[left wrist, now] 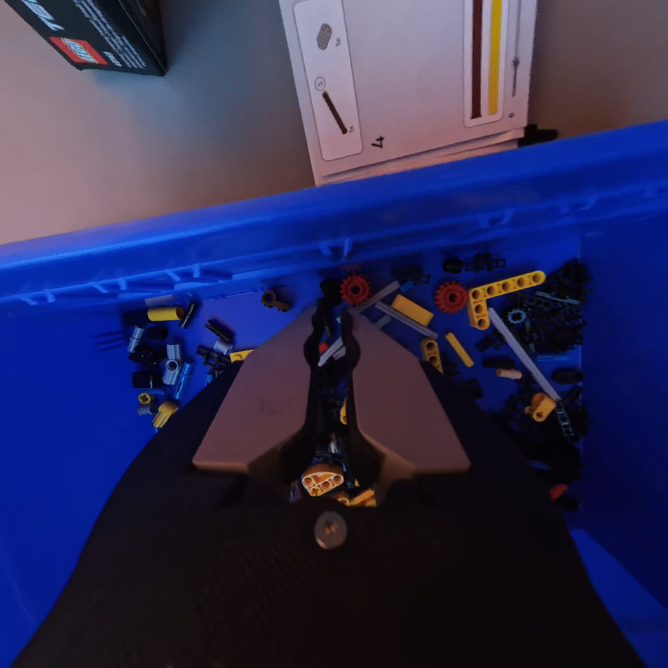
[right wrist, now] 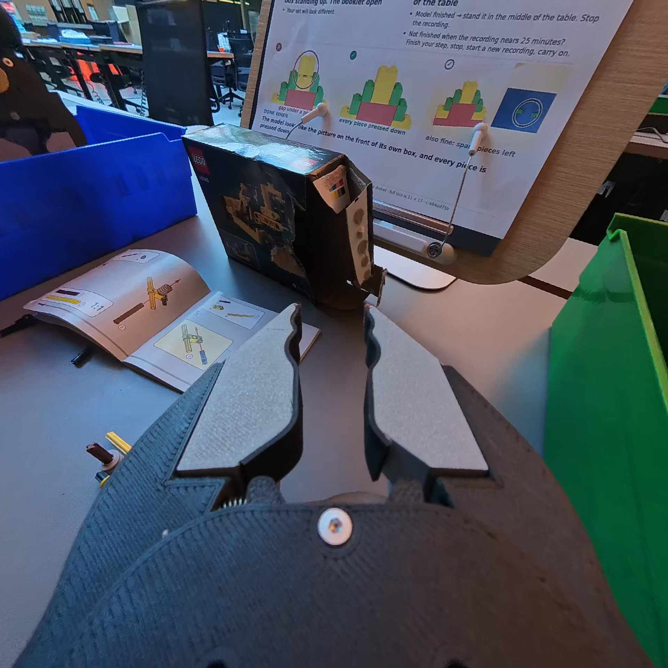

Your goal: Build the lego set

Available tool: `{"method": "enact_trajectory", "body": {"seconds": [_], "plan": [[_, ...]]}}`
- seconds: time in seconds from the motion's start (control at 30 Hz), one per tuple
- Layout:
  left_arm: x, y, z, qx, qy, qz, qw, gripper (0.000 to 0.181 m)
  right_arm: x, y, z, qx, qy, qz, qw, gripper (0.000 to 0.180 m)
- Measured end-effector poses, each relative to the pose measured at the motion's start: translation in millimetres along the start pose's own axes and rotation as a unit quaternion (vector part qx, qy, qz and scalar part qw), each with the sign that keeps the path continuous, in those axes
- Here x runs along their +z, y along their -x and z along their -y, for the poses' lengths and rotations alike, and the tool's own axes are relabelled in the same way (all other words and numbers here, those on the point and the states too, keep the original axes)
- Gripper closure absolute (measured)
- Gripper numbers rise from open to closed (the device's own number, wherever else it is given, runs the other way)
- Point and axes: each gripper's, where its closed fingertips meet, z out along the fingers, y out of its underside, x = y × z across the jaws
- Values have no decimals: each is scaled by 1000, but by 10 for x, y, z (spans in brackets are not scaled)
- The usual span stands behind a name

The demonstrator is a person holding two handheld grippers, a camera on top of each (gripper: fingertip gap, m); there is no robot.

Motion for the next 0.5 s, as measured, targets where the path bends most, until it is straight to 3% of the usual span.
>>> {"method": "enact_trajectory", "body": {"seconds": [0.5], "plan": [[22, 15, -51, -1, 24, -3, 1000, 171, -3, 0, -1, 1, 0, 1, 1000, 149]]}}
